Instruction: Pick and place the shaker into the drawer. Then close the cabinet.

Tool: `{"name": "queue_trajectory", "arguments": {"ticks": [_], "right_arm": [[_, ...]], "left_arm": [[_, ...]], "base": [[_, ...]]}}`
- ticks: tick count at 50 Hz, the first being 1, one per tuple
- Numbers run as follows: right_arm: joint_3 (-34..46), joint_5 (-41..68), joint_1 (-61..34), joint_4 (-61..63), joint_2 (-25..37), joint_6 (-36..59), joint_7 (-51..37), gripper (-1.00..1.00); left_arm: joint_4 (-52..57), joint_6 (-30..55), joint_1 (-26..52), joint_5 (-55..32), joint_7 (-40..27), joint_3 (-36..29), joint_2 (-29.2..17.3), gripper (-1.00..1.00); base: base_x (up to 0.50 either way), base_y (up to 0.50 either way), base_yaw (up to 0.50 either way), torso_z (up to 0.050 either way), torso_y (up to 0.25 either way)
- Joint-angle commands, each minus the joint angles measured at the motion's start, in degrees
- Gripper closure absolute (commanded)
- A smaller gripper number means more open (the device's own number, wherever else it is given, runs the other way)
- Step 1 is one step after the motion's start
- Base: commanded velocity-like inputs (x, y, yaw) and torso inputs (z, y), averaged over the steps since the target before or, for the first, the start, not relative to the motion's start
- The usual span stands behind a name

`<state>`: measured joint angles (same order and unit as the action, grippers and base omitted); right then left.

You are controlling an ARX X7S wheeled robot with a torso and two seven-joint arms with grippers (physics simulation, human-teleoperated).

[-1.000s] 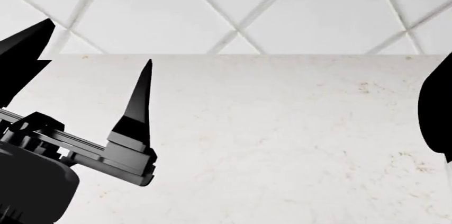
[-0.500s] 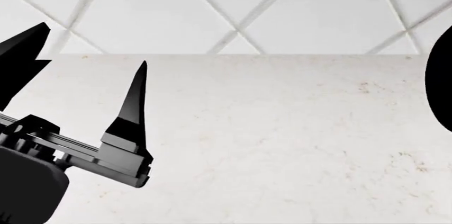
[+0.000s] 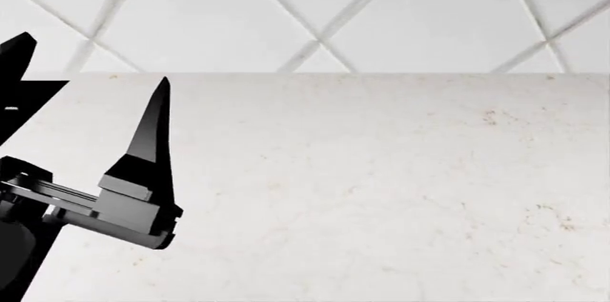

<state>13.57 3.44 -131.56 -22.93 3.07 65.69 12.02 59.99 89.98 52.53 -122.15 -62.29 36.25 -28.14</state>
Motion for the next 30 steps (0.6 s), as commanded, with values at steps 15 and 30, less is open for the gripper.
{"name": "queue_trajectory", "arguments": {"ticks": [15,30], "right_arm": [[2.0,-1.1,2.9,-21.4,0.9,-12.6,-7.7,-1.0],[-17.0,19.2,4.1,-14.5,-2.9,5.6,-7.3,-1.0]], "left_arm": [[0.0,0.0,-3.0,1.7,4.8,6.0,-1.1,-1.0],[0.0,0.0,-2.9,4.0,6.4,6.2,-0.6,-1.0]], "base": [[0.0,0.0,0.0,0.004,0.0],[0.0,0.0,0.0,0.002,0.0]]}}
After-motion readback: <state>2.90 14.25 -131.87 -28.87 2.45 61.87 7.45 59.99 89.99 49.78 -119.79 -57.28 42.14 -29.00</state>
